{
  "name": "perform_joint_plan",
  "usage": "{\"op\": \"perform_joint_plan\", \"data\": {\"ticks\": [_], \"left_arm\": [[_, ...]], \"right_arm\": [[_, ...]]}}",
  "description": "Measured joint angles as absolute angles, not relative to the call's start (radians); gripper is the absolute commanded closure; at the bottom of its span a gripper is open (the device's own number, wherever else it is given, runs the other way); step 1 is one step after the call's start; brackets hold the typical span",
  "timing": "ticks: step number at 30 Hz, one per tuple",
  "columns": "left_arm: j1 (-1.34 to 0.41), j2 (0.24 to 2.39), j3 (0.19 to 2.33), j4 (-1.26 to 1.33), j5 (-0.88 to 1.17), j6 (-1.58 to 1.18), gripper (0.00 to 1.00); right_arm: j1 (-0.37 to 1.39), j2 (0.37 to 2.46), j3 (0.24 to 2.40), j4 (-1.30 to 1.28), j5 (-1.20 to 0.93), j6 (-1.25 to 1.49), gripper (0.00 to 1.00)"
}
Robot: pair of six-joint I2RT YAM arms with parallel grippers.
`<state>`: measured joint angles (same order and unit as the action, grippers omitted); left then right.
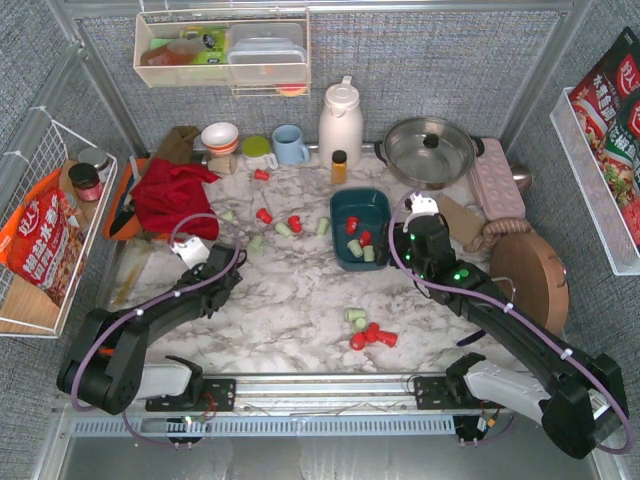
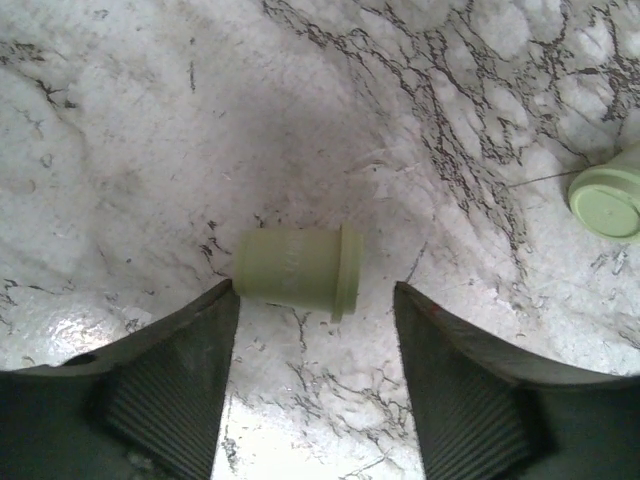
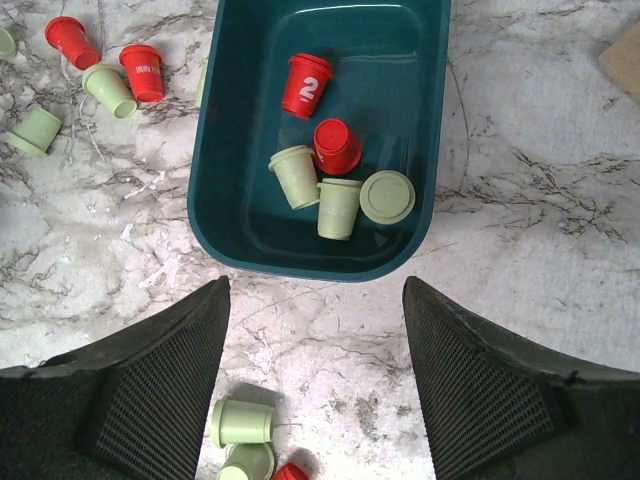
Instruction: Mix the coffee capsules in the storage basket
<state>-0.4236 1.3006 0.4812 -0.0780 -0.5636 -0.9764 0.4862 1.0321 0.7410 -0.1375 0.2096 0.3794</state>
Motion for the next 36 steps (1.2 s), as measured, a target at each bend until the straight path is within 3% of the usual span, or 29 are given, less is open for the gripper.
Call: {"op": "perform_joint_plan", "data": {"ticks": [2, 8, 13, 19, 36], "left_arm": [[-0.424, 1.301, 0.486, -0.078, -0.553, -0.972, 0.39], [-0.424, 1.299, 0.507, -0.097, -0.555, -0.939, 0.40], [-0.424, 1.299, 0.521, -0.125, -0.574, -0.915, 0.19], [-0.424, 1.301, 0.534, -0.152, -0.591, -0.908, 0.15], [-0.423, 1.377, 0.548, -0.077, -0.528, -0.868, 0.46]], "right_arm": [[0.485, 1.032, 0.741, -0.138, 0.209, 0.380, 0.26], [0.485, 1.034, 0.741, -0.137, 0.208, 0.383, 0.26], [0.485, 1.034, 0.741, -0.134, 0.205, 0.383, 0.26], [0.485, 1.033, 0.739, -0.131, 0.205, 0.383, 0.26], [0.484, 1.034, 0.739, -0.131, 0.203, 0.383, 0.26]]}}
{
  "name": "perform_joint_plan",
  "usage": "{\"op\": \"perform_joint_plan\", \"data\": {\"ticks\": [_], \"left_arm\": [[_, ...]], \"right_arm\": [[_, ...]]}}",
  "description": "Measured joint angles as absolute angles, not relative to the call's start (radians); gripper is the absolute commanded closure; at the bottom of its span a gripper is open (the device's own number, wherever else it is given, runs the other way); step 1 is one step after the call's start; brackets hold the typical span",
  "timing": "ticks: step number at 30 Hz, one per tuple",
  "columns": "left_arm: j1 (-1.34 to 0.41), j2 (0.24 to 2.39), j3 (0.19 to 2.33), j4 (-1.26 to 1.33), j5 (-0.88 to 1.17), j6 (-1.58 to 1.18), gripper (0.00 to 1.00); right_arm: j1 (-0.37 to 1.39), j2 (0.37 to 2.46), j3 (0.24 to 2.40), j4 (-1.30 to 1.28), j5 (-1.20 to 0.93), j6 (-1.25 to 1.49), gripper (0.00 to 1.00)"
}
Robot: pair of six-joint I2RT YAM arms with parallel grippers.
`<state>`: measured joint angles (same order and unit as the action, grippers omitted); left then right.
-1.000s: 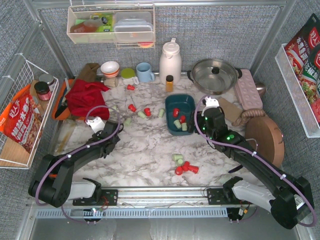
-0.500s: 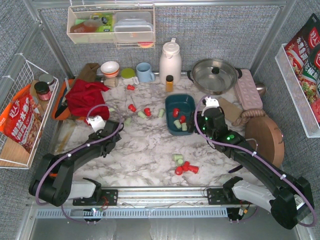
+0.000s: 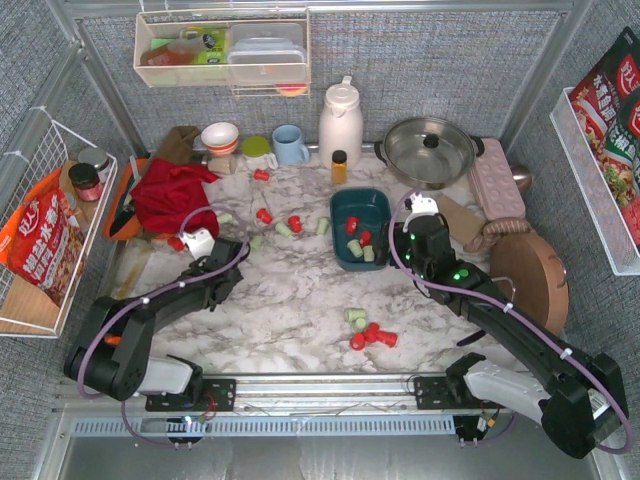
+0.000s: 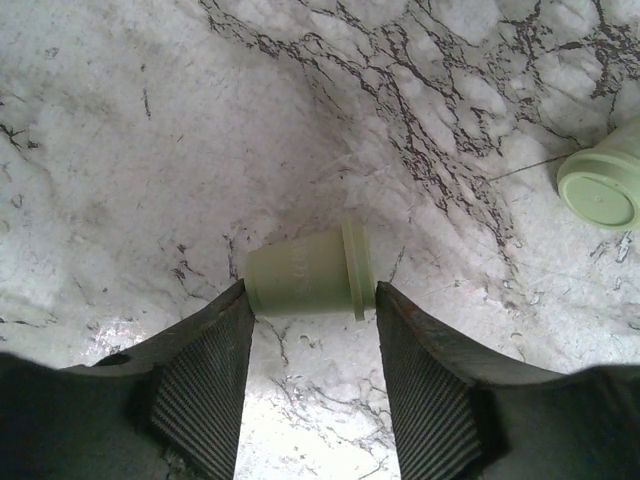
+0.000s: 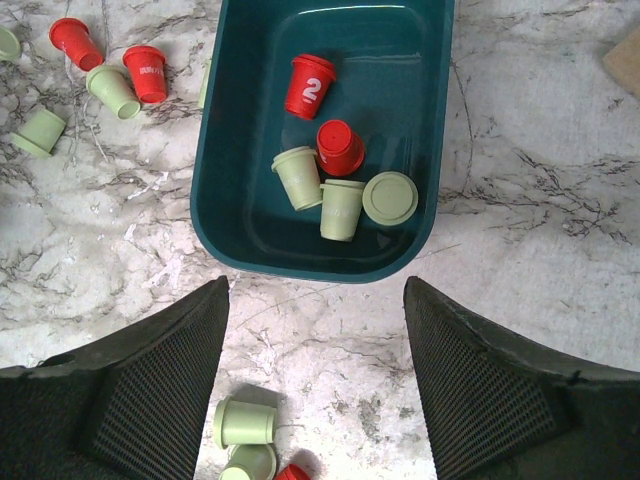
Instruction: Mix the coffee capsules in the storage basket
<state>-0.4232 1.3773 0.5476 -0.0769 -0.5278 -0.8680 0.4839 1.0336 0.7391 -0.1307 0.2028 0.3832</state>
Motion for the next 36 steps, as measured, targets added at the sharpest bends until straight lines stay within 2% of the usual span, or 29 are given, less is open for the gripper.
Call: {"op": "perform_joint_plan", "data": {"ticks": [3, 11, 17, 24, 28, 36], "left_arm": [[-0.423, 1.360, 0.548, -0.077, -0.528, -0.855, 0.51], [-0.424, 1.319, 0.559, -0.072, -0.511, -0.786, 0.49], [-0.435, 1.259, 0.565, -0.015, -0.411, -0.727, 0.49], [-0.507, 1.212, 0.592, 0.197, -0.241, -0.616, 0.48], [-0.582, 1.293, 0.659, 0.360, -0.138, -0.537, 0.48], [-0.689, 1.652, 1.009, 0.496, -0.031, -0.428, 0.46]], "right_arm": [[0.484, 1.034, 0.739, -0.131, 0.202, 0.383, 0.25], [0.483, 1.034, 0.739, -0.131, 0.202, 0.383, 0.25], [0.483, 1.034, 0.739, -0.131, 0.202, 0.383, 0.25], [0.483, 1.034, 0.739, -0.131, 0.203, 0.384, 0.25], [0.483, 1.034, 0.733, -0.129, 0.204, 0.386, 0.25], [0.478, 0.985, 0.712, -0.123, 0.233, 0.386, 0.25]]}}
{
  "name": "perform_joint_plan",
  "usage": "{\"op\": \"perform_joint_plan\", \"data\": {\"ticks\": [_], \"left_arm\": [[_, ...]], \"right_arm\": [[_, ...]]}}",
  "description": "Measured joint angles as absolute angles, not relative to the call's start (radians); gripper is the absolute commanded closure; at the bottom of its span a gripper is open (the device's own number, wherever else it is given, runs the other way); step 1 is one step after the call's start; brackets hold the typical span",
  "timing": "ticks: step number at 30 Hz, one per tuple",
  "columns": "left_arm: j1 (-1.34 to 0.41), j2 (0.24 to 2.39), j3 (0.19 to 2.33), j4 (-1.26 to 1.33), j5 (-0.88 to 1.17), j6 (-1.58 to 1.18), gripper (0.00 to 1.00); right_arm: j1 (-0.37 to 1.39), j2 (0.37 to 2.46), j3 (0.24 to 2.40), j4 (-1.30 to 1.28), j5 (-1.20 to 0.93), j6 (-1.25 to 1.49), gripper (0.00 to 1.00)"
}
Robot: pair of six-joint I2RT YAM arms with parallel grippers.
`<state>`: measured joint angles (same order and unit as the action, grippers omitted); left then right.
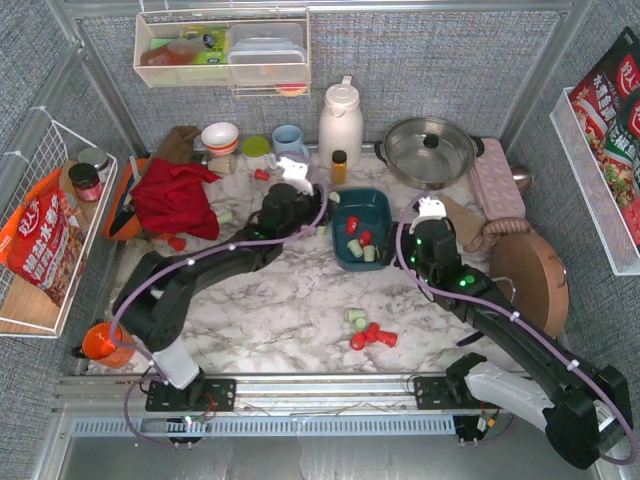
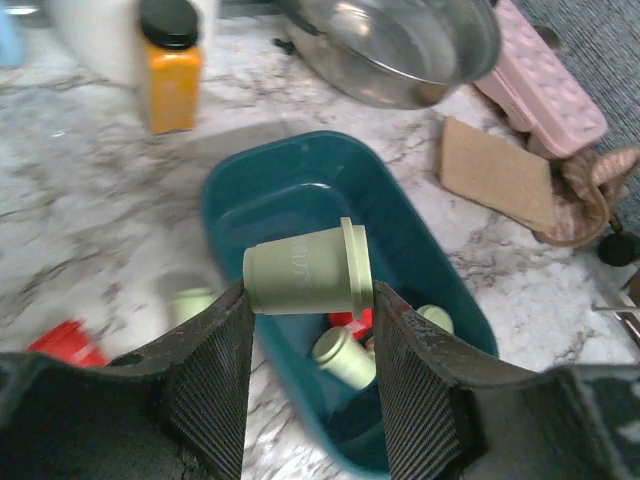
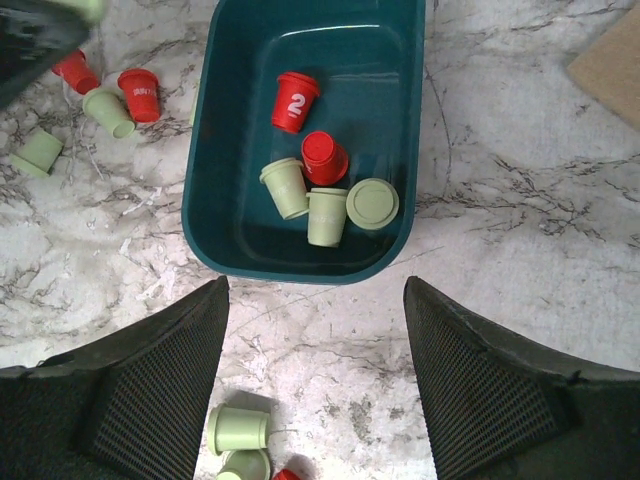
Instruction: Mix the coffee capsules in the storage basket
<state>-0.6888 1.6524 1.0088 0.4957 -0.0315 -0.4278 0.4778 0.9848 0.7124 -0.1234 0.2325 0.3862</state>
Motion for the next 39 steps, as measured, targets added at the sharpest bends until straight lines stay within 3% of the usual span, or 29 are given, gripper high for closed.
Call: {"op": "perform_joint_plan", "data": {"ticks": [8, 16, 23, 26, 39], "left_arm": [[-0.777, 1.923, 1.291, 0.414, 0.047, -0.427, 0.41], [-0.846, 2.014, 1.370, 0.200, -0.078, -0.439, 0.29], [-0.876, 1.935, 1.239, 0.204, -0.151, -0.432, 0.20], [-0.896, 1.848, 1.146, 0.296, -0.181, -0.413, 0.02], [-0.915, 1.488, 0.732, 0.551, -0.385, -0.325, 0.01]], "right_arm": [[0.476, 0.923, 0.685, -0.142, 0.233, 0.406, 0.25], [0.476, 0.845, 0.676, -0.258, 0.159, 0.417, 0.24], [0.477, 0.817, 0.643, -0.410, 0.038, 0.432, 0.25], [0.484, 0.816, 0.629, -0.473, -0.002, 0.432, 0.26], [0.634, 0.871, 0.583, -0.630, -0.037, 0.449, 0.36]]}}
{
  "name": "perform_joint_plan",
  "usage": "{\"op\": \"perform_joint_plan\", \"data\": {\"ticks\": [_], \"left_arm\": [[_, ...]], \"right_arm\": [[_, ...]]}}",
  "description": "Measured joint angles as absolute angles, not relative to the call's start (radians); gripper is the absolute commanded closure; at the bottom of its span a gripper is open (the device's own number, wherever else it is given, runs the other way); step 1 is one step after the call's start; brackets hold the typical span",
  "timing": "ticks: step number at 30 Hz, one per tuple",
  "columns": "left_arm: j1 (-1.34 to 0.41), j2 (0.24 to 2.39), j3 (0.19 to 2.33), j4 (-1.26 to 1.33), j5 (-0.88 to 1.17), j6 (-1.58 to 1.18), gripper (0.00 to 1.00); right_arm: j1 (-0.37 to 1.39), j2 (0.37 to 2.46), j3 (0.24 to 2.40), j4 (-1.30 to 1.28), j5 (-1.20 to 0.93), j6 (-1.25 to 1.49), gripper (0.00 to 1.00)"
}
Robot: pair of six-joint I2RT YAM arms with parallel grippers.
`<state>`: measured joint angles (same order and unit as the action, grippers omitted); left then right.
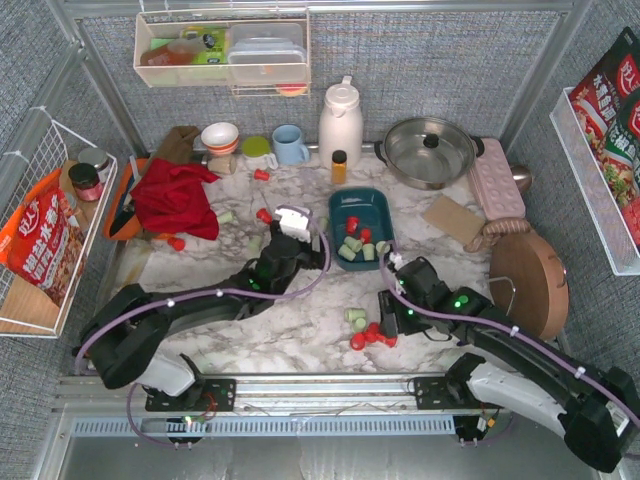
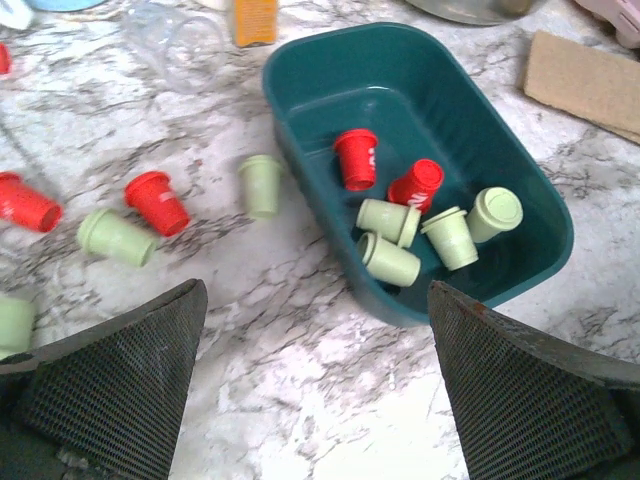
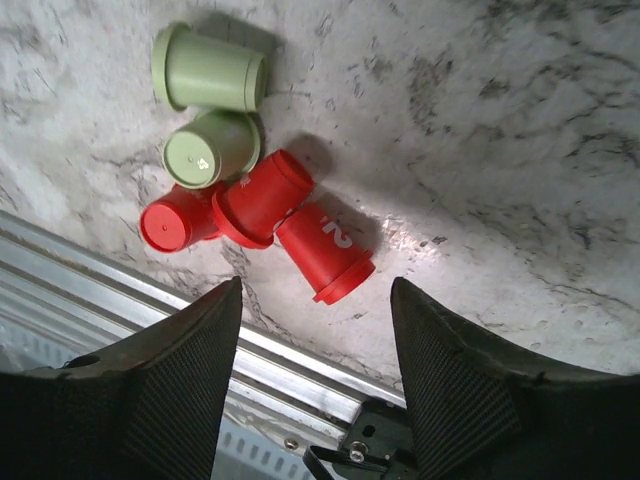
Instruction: Mix the coffee capsules in the storage basket
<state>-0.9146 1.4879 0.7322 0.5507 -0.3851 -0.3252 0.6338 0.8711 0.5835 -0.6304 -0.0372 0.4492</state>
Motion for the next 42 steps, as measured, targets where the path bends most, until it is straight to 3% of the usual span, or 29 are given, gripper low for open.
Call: {"op": "perform_joint_plan", "data": {"ticks": [11, 16, 21, 32, 42], "left_arm": [[-0.915, 1.288, 0.533, 0.585, -0.484, -0.323, 0.01], [-0.915, 1.241, 0.467, 0.607, -0.502, -0.323, 0.01], [-0.915, 1.200, 0.424, 0.614, -0.517, -0.322, 0.01], [-0.915, 1.040, 0.300, 0.638, -0.539, -0.294, 0.01], [-0.915, 0.955, 0.228, 0.660, -0.550, -0.285, 0.01]], "right_arm": [[0.759, 1.000, 0.704, -0.687, 0.053, 0.392, 0.46], [0.772, 1.057, 0.801, -0.698, 0.065, 0.267, 0.44], [0.792, 1.119, 0.855, -0.701, -0.065, 0.022, 0.45], [0.884, 1.084, 0.657, -0.697, -0.180, -0.418, 0.47], [0.900, 1.376, 0.708, -0.621, -0.077, -0.446, 0.62]]}}
